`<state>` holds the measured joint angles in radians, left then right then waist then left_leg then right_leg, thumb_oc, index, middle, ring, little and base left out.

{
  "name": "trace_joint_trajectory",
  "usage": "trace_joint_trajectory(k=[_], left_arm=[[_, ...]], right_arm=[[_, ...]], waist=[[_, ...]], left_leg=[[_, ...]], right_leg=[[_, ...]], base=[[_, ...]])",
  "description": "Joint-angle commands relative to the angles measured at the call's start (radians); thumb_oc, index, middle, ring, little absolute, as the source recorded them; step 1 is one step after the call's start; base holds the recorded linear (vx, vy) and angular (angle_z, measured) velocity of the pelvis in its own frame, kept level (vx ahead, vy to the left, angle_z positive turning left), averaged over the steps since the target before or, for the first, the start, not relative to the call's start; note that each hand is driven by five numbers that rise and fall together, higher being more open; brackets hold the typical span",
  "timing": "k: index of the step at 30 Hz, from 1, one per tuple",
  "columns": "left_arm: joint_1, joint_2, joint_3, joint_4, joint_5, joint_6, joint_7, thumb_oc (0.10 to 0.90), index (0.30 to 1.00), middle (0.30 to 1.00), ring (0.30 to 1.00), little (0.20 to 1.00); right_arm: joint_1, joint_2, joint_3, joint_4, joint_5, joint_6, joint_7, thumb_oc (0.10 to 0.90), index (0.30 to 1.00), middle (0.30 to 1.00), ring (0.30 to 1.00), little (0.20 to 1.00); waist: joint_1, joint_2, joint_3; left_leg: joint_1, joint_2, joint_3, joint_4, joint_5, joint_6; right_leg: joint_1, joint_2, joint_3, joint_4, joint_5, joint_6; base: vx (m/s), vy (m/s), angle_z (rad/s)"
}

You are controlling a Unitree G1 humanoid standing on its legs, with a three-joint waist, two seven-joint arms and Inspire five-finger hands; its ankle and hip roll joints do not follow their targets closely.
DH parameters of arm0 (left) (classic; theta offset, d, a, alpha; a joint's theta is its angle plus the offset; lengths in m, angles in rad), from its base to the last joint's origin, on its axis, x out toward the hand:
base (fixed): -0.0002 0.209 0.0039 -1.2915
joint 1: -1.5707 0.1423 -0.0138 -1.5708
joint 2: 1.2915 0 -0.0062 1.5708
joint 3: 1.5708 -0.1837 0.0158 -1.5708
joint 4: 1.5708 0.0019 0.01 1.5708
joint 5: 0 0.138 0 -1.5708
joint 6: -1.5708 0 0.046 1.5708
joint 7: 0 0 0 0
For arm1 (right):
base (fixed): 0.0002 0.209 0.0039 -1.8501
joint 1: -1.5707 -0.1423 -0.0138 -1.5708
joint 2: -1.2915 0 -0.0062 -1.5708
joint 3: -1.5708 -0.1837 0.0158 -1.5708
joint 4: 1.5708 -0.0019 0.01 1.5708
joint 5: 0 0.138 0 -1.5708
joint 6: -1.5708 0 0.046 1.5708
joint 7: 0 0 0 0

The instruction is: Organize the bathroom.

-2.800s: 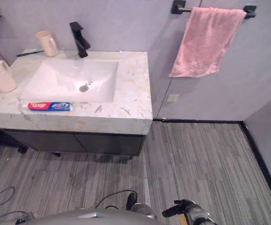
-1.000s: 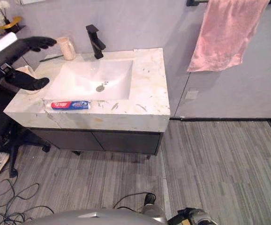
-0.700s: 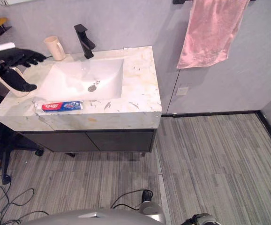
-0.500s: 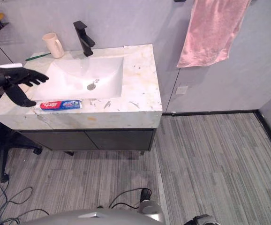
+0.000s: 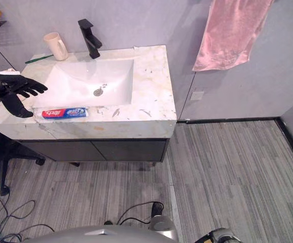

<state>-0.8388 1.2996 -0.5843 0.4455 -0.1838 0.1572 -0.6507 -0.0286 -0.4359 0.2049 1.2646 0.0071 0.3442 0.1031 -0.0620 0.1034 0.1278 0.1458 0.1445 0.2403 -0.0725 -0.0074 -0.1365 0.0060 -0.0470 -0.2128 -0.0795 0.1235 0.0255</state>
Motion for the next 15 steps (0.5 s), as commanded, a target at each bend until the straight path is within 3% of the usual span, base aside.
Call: trace_joint_trajectory(k=[1, 8, 15], left_arm=[[-0.181, 0.057, 0.048, 0.045, 0.04, -0.021, 0.029, 0.8, 0.9, 0.9, 0.9, 0.9], [-0.156, 0.049, 0.082, 0.02, 0.06, 0.023, 0.024, 0.8, 0.9, 0.9, 0.9, 0.9], [-0.125, 0.049, 0.104, 0.011, 0.053, 0.025, 0.033, 0.8, 0.9, 0.9, 0.9, 0.9]], right_arm=[[-0.006, -0.048, 0.011, 0.073, -0.02, 0.03, 0.001, 0.8, 0.9, 0.9, 0.9, 0.9], [0.001, -0.052, 0.006, 0.06, -0.014, 0.032, -0.003, 0.8, 0.9, 0.9, 0.9, 0.9], [0.004, -0.066, -0.004, 0.056, -0.008, 0.02, -0.007, 0.8, 0.9, 0.9, 0.9, 0.9]], waist=[[-0.016, -0.021, -0.031], [-0.022, -0.017, -0.021], [-0.026, -0.01, -0.005]], left_leg=[[-0.082, 0.011, 0.003, 0.092, 0.08, 0.059], [-0.095, 0.01, 0.003, 0.098, 0.08, 0.058], [-0.112, 0.009, -0.002, 0.108, 0.087, 0.055]], right_leg=[[0.013, -0.055, 0.086, -0.008, -0.04, 0.082], [0.006, -0.057, 0.094, -0.008, -0.039, 0.081], [-0.002, -0.059, 0.098, -0.008, -0.038, 0.078]], base=[[0.0, 0.0, 0.0], [0.0, 0.0, 0.0], [0.0, 0.0, 0.0]])
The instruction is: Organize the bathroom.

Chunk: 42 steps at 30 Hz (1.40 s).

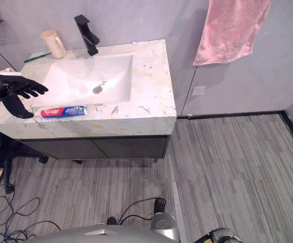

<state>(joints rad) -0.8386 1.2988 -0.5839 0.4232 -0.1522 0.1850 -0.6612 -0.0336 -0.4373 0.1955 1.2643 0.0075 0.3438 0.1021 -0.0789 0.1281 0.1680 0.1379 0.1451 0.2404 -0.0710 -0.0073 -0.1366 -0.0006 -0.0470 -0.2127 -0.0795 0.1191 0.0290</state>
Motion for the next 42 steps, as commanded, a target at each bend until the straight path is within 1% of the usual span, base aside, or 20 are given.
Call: trace_joint_trajectory(k=[1, 4, 6, 9, 16, 17, 18, 21, 26, 33, 36, 42], left_arm=[[-0.122, 0.048, 0.108, 0.03, 0.02, -0.001, 0.046, 0.8, 0.9, 0.9, 0.9, 0.9], [-0.115, 0.05, 0.121, 0.017, 0.015, 0.002, 0.066, 0.8, 0.9, 0.9, 0.9, 0.9], [-0.106, 0.047, 0.141, 0.02, 0.035, -0.001, 0.111, 0.8, 0.9, 0.9, 0.9, 0.9], [-0.104, 0.048, 0.153, 0.027, 0.04, -0.003, 0.123, 0.8, 0.9, 0.9, 0.9, 0.9], [-0.105, 0.035, 0.165, 0.052, 0.034, 0.035, 0.144, 0.8, 0.9, 0.9, 0.9, 0.9], [-0.103, 0.032, 0.167, 0.056, 0.028, 0.039, 0.148, 0.8, 0.9, 0.9, 0.9, 0.9], [-0.103, 0.029, 0.165, 0.058, 0.028, 0.054, 0.144, 0.8, 0.9, 0.9, 0.9, 0.9], [-0.088, 0.032, 0.171, 0.057, 0.024, 0.069, 0.129, 0.8, 0.9, 0.9, 0.9, 0.9], [-0.061, 0.037, 0.184, 0.059, 0.029, 0.098, 0.113, 0.8, 0.9, 0.9, 0.9, 0.9], [-0.043, 0.05, 0.193, 0.072, 0.036, 0.099, 0.089, 0.8, 0.9, 0.9, 0.9, 0.9], [-0.048, 0.047, 0.186, 0.076, 0.047, 0.111, 0.068, 0.8, 0.9, 0.9, 0.9, 0.9], [-0.041, 0.039, 0.18, 0.071, 0.047, 0.112, 0.052, 0.8, 0.9, 0.9, 0.9, 0.9]], right_arm=[[0.009, -0.067, 0.004, 0.055, -0.01, 0.02, -0.006, 0.8, 0.9, 0.9, 0.9, 0.9], [0.008, -0.074, 0.001, 0.048, -0.004, 0.008, -0.008, 0.8, 0.9, 0.9, 0.9, 0.9], [0.006, -0.079, 0.004, 0.039, 0.005, -0.01, -0.013, 0.8, 0.9, 0.9, 0.9, 0.9], [0.007, -0.082, 0.007, 0.026, 0.004, -0.016, -0.014, 0.8, 0.9, 0.9, 0.9, 0.9], [0.002, -0.1, 0.01, 0.002, 0.017, -0.021, -0.02, 0.8, 0.9, 0.9, 0.9, 0.9], [-0.004, -0.107, 0.008, -0.001, 0.018, -0.022, -0.016, 0.8, 0.9, 0.9, 0.9, 0.9], [-0.011, -0.112, 0.009, -0.003, 0.028, -0.02, -0.019, 0.8, 0.9, 0.9, 0.9, 0.9], [-0.013, -0.116, 0.005, -0.004, 0.033, -0.017, -0.017, 0.8, 0.9, 0.9, 0.9, 0.9], [-0.017, -0.116, 0.001, -0.003, 0.039, 0.0, -0.019, 0.8, 0.9, 0.9, 0.9, 0.9], [-0.016, -0.112, 0.0, -0.001, 0.035, 0.008, -0.019, 0.8, 0.9, 0.9, 0.9, 0.9], [-0.023, -0.113, 0.004, -0.003, 0.035, 0.016, -0.017, 0.8, 0.9, 0.9, 0.9, 0.9], [-0.026, -0.116, 0.006, -0.005, 0.038, 0.019, -0.015, 0.8, 0.9, 0.9, 0.9, 0.9]], waist=[[-0.009, -0.034, -0.044], [-0.009, -0.03, -0.035], [-0.013, -0.026, -0.024], [-0.016, -0.024, -0.018], [-0.032, -0.012, 0.012], [-0.033, -0.011, 0.024], [-0.034, -0.008, 0.034], [-0.031, -0.007, 0.041], [-0.026, -0.007, 0.045], [-0.023, -0.011, 0.04], [-0.024, -0.012, 0.045], [-0.024, -0.011, 0.055]], left_leg=[[-0.105, 0.008, -0.003, 0.108, 0.087, 0.055], [-0.113, 0.008, -0.004, 0.111, 0.09, 0.053], [-0.124, 0.006, -0.008, 0.116, 0.09, 0.053], [-0.132, 0.006, -0.009, 0.119, 0.091, 0.053], [-0.157, 0.005, -0.005, 0.122, 0.097, 0.052], [-0.164, 0.005, -0.006, 0.124, 0.1, 0.051], [-0.171, 0.005, -0.006, 0.125, 0.103, 0.05], [-0.176, 0.004, -0.008, 0.128, 0.106, 0.049], [-0.178, 0.004, -0.011, 0.131, 0.11, 0.048], [-0.176, 0.005, -0.009, 0.136, 0.107, 0.05], [-0.178, 0.008, -0.009, 0.142, 0.108, 0.049], [-0.181, 0.01, -0.007, 0.148, 0.11, 0.047]], right_leg=[[0.004, -0.059, 0.098, -0.008, -0.034, 0.075], [0.001, -0.061, 0.096, -0.008, -0.033, 0.074], [-0.006, -0.064, 0.1, -0.008, -0.033, 0.072], [-0.012, -0.064, 0.104, -0.008, -0.033, 0.071], [-0.038, -0.065, 0.115, -0.008, -0.03, 0.068], [-0.045, -0.066, 0.116, -0.008, -0.028, 0.067], [-0.05, -0.066, 0.115, -0.008, -0.027, 0.066], [-0.052, -0.068, 0.112, -0.008, -0.027, 0.066], [-0.05, -0.069, 0.108, -0.008, -0.027, 0.065], [-0.045, -0.07, 0.108, -0.008, -0.029, 0.066], [-0.045, -0.068, 0.115, -0.008, -0.028, 0.065], [-0.043, -0.069, 0.116, -0.008, -0.027, 0.064]], base=[[0.0, 0.0, 0.0], [0.0, 0.0, 0.0], [0.0, 0.0, 0.0], [0.0, 0.0, 0.0], [-0.05, 0.018, -0.02], [-0.1, 0.017, 0.0], [-0.1, 0.017, 0.0], [-0.04, 0.006, -0.01], [0.0, 0.0, 0.0], [0.0, 0.0, 0.0], [0.0, 0.0, 0.0], [0.0, 0.0, 0.0]])
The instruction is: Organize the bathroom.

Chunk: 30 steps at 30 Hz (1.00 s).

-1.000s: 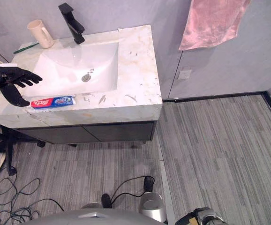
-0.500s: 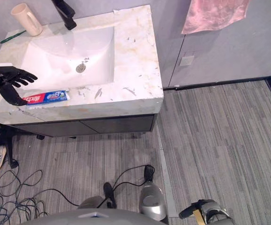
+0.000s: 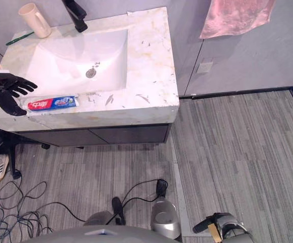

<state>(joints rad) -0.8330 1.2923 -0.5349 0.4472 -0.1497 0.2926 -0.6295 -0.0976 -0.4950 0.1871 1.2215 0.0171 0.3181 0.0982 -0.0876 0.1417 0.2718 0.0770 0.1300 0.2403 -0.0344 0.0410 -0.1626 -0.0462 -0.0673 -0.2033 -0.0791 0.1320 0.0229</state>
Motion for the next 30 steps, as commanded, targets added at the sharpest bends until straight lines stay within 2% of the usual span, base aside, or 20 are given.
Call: trace_joint_trajectory(k=[1, 18, 26, 27, 28, 30], left_arm=[[-0.042, 0.044, 0.133, 0.038, 0.042, 0.003, 0.022, 0.8, 0.9, 0.9, 0.9, 0.9], [-0.046, 0.011, 0.142, 0.0, 0.026, 0.009, 0.073, 0.8, 0.9, 0.9, 0.9, 0.9], [-0.029, 0.007, 0.147, -0.012, 0.026, 0.01, 0.055, 0.8, 0.9, 0.9, 0.9, 0.9], [-0.024, 0.01, 0.151, -0.015, 0.024, 0.012, 0.048, 0.558, 0.538, 0.538, 0.538, 0.538], [-0.019, 0.01, 0.154, -0.015, 0.022, 0.009, 0.053, 0.4, 0.3, 0.3, 0.3, 0.3], [-0.013, 0.012, 0.159, -0.018, 0.016, 0.009, 0.052, 0.4, 0.3, 0.3, 0.3, 0.3]], right_arm=[[0.038, -0.057, 0.013, 0.036, 0.029, 0.043, -0.016, 0.8, 0.9, 0.9, 0.9, 0.9], [0.023, -0.064, 0.021, 0.018, 0.045, 0.03, -0.028, 0.8, 0.9, 0.9, 0.9, 0.9], [0.015, -0.073, 0.021, 0.017, 0.051, 0.033, -0.023, 0.8, 0.9, 0.9, 0.9, 0.9], [0.017, -0.074, 0.02, 0.017, 0.051, 0.032, -0.022, 0.8, 0.9, 0.9, 0.9, 0.9], [0.019, -0.074, 0.017, 0.017, 0.05, 0.029, -0.023, 0.8, 0.9, 0.9, 0.9, 0.9], [0.02, -0.074, 0.018, 0.015, 0.053, 0.028, -0.025, 0.8, 0.9, 0.9, 0.9, 0.9]], waist=[[-0.016, -0.025, -0.045], [-0.024, -0.016, -0.014], [-0.025, -0.005, 0.001], [-0.025, -0.004, 0.003], [-0.026, -0.003, 0.005], [-0.027, -0.002, 0.007]], left_leg=[[-0.12, 0.025, -0.005, 0.113, 0.06, 0.073], [-0.133, 0.023, -0.002, 0.109, 0.063, 0.072], [-0.145, 0.024, -0.003, 0.116, 0.07, 0.069], [-0.146, 0.023, -0.003, 0.115, 0.071, 0.068], [-0.146, 0.022, -0.002, 0.113, 0.07, 0.069], [-0.144, 0.021, 0.0, 0.109, 0.069, 0.07]], right_leg=[[0.003, -0.051, 0.104, -0.008, -0.04, 0.071], [-0.014, -0.053, 0.11, -0.008, -0.037, 0.069], [-0.022, -0.056, 0.111, -0.007, -0.036, 0.068], [-0.024, -0.056, 0.11, -0.007, -0.036, 0.068], [-0.024, -0.057, 0.11, -0.007, -0.035, 0.068], [-0.024, -0.058, 0.11, -0.008, -0.035, 0.069]], base=[[0.0, 0.0, 0.0], [0.0, 0.0, 0.0], [0.0, 0.0, 0.0], [0.0, 0.0, 0.0], [0.0, 0.0, 0.0], [0.0, 0.0, 0.0]])
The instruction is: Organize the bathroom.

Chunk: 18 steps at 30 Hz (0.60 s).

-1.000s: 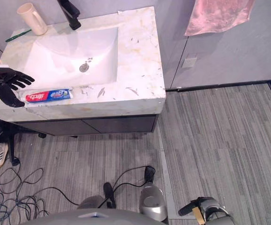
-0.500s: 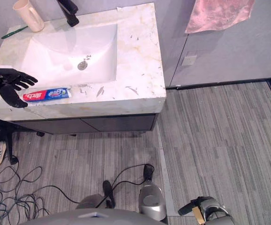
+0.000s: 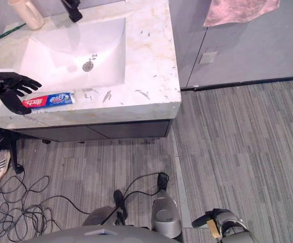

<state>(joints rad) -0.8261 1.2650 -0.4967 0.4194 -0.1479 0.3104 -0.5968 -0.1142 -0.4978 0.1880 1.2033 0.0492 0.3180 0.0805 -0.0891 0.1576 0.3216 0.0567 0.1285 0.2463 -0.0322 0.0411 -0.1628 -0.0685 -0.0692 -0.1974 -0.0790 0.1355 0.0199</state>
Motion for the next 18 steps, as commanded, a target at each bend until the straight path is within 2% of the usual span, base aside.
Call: trace_joint_trajectory(k=[1, 18], left_arm=[[-0.019, 0.04, 0.122, 0.008, 0.013, -0.009, 0.02, 0.4, 0.3, 0.3, 0.3, 0.3], [-0.011, 0.04, 0.136, 0.021, 0.012, -0.005, 0.028, 0.4, 0.3, 0.3, 0.3, 0.3]], right_arm=[[0.037, -0.072, 0.016, 0.032, 0.02, 0.03, -0.007, 0.8, 0.9, 0.9, 0.9, 0.9], [0.041, -0.07, 0.011, 0.032, 0.021, 0.027, -0.006, 0.8, 0.9, 0.9, 0.9, 0.9]], waist=[[-0.025, -0.018, -0.043], [-0.026, -0.02, -0.05]], left_leg=[[-0.123, 0.021, -0.007, 0.106, 0.069, 0.071], [-0.117, 0.021, -0.004, 0.105, 0.064, 0.071]], right_leg=[[-0.002, -0.056, 0.105, -0.008, -0.038, 0.071], [0.003, -0.056, 0.108, -0.008, -0.04, 0.073]], base=[[0.0, 0.0, 0.0], [0.0, 0.0, 0.0]])
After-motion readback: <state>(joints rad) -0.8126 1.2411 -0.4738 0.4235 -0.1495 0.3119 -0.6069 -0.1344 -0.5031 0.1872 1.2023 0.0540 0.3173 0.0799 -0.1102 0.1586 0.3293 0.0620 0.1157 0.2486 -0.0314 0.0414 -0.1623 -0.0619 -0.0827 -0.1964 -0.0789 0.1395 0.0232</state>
